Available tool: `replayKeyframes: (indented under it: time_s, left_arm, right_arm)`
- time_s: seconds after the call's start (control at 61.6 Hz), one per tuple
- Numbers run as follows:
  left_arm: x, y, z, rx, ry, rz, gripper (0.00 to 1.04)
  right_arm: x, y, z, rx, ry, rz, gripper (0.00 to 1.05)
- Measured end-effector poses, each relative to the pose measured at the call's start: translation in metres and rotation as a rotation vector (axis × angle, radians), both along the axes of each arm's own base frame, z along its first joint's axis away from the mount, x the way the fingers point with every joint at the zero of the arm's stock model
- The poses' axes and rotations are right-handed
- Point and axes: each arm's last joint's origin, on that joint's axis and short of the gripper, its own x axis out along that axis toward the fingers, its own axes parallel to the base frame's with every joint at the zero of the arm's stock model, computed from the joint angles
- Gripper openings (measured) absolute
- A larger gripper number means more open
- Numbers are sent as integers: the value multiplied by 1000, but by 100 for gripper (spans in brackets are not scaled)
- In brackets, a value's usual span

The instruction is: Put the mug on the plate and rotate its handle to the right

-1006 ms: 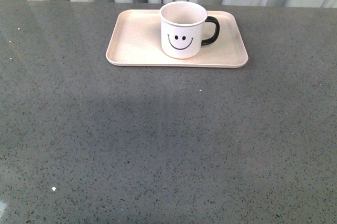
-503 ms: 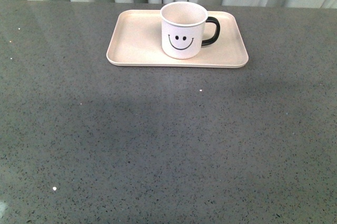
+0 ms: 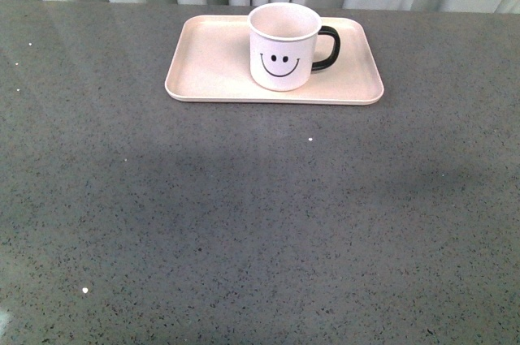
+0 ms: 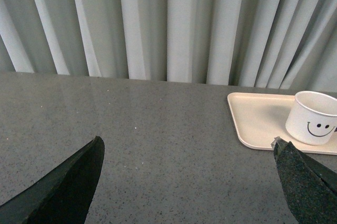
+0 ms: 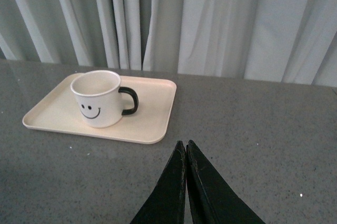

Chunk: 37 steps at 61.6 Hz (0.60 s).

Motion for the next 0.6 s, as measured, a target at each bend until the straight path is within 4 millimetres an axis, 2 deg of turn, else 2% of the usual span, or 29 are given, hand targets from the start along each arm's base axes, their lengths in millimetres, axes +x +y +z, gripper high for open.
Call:
replayKeyframes:
  time_s: [0.6]
  left_arm:
    - [0,0,0,0,0,0,96]
  right_arm:
    - [-28,0,9,0,-27,0,2]
